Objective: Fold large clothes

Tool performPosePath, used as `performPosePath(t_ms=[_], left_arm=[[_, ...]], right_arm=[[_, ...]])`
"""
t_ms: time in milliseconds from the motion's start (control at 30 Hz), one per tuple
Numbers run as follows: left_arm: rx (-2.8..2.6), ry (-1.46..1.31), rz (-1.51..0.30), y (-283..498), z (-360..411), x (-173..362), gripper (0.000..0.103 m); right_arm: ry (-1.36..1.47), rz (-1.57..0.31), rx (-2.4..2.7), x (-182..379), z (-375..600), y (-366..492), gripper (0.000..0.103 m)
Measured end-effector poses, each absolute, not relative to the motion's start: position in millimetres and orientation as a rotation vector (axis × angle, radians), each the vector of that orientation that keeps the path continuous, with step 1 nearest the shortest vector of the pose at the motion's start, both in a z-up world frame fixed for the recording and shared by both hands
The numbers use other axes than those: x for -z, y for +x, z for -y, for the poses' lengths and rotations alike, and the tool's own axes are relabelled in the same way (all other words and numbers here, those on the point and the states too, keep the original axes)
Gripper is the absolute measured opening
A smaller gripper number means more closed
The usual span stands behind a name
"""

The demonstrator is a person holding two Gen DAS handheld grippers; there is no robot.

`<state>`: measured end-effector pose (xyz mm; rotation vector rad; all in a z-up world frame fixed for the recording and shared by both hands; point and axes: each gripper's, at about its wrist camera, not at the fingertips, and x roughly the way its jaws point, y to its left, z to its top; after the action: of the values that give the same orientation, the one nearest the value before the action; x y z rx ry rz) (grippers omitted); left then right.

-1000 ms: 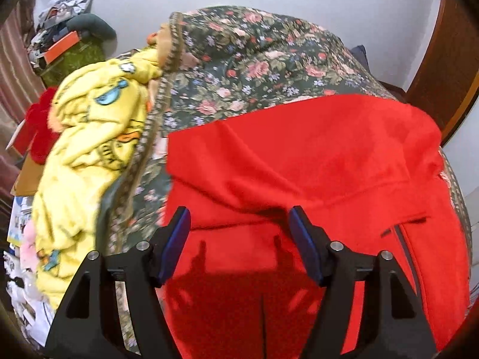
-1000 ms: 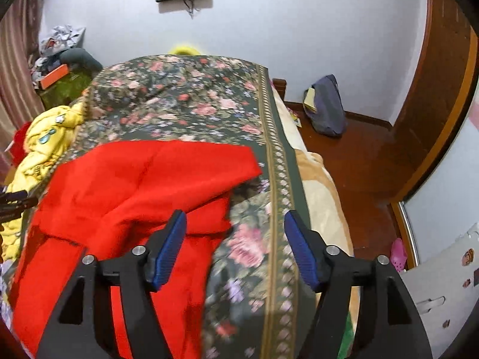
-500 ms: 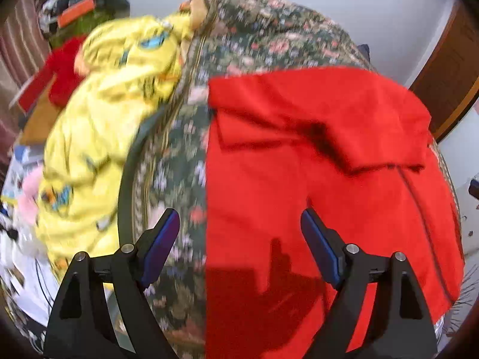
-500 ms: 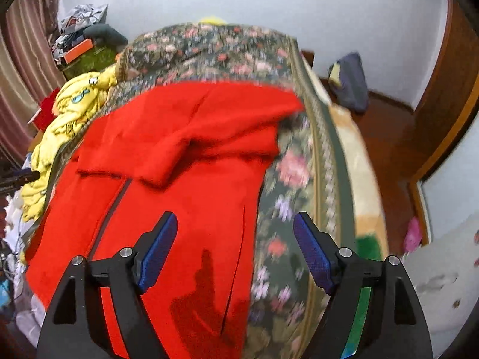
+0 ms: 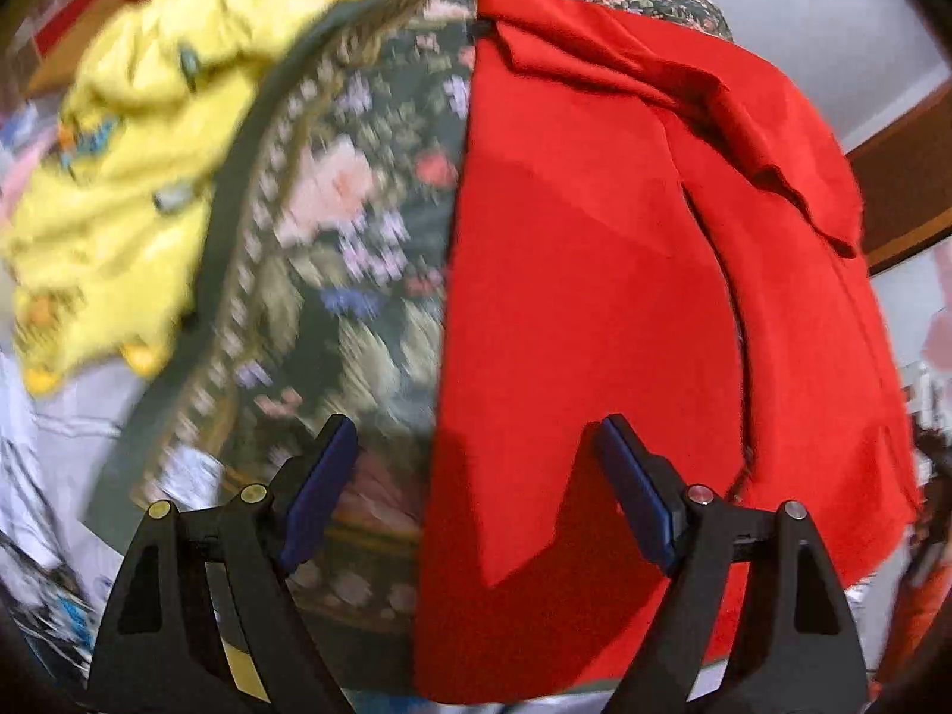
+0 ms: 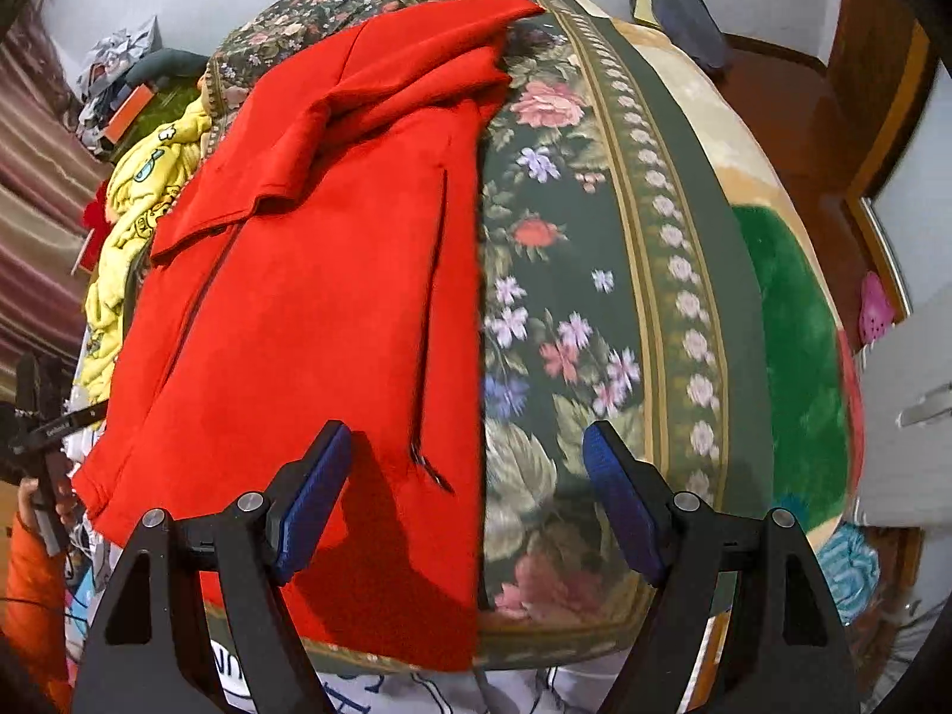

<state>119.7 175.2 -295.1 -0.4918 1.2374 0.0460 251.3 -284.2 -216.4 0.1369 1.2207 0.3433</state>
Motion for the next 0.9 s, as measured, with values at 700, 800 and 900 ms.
performPosePath(t_ms=[700, 800, 900], left_arm=[[0.059, -0.569, -1.156, 122.7, -144.8, 269.1, 0.005], [0.098, -0.562, -1.089, 135.0, -139.7, 242.6, 0.005], [0.136, -0.529, -1.019, 148.3, -133.9, 211.1, 0.004]], right_arm=[[0.225, -1.182, -0.565, 220.4, 248.5, 258.9, 0.015], [0.197, -1.154, -0.576, 214.7, 241.7, 258.6, 0.014], [0.192, -1.110, -0.606, 202.2, 234.4, 260.6, 0.014]])
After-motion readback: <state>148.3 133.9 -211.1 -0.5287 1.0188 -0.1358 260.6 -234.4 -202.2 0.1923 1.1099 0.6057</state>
